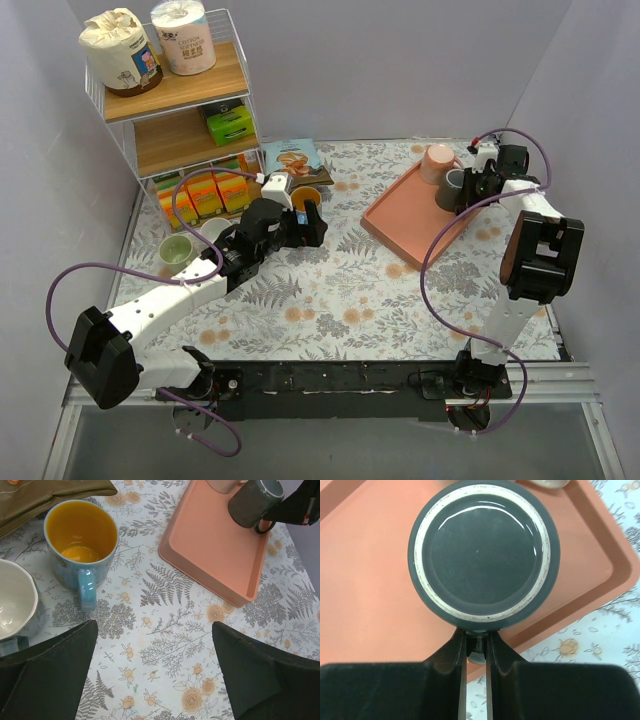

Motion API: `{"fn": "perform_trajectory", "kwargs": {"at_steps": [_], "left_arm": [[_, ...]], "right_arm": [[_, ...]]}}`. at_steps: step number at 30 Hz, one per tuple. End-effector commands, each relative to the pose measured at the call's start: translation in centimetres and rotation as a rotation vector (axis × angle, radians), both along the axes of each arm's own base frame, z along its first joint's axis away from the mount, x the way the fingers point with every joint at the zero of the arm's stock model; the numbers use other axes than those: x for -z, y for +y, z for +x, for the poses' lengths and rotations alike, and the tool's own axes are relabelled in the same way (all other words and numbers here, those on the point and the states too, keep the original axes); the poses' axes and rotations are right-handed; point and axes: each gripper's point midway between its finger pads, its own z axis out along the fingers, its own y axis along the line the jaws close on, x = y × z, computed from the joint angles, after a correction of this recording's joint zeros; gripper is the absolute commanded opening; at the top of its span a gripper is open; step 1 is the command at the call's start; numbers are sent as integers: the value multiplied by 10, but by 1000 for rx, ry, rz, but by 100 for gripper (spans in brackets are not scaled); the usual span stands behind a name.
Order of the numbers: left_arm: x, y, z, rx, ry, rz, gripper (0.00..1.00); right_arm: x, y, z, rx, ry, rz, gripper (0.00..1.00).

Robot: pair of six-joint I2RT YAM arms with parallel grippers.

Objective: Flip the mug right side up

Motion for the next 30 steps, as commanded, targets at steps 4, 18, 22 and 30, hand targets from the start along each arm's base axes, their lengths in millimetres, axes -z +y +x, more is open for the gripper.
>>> {"fn": "perform_trajectory", "kwargs": {"at_steps": [4,18,22,30], "left_arm": [[-26,-16,-1,57,-45,-80,98],[-57,-50,-20,238,-56,-237,98],[-72,-71,-31,346,-51,-347,98],[-105,-106,-52,576,-77,-538,98]], "right_arm": [[-55,28,-9,41,-23,89,1],[-171,104,-52,-66,-266,511,1],[-212,136,-80,-144,-343,681,1],[-285,190,-149,-311,-453,900,1]]}}
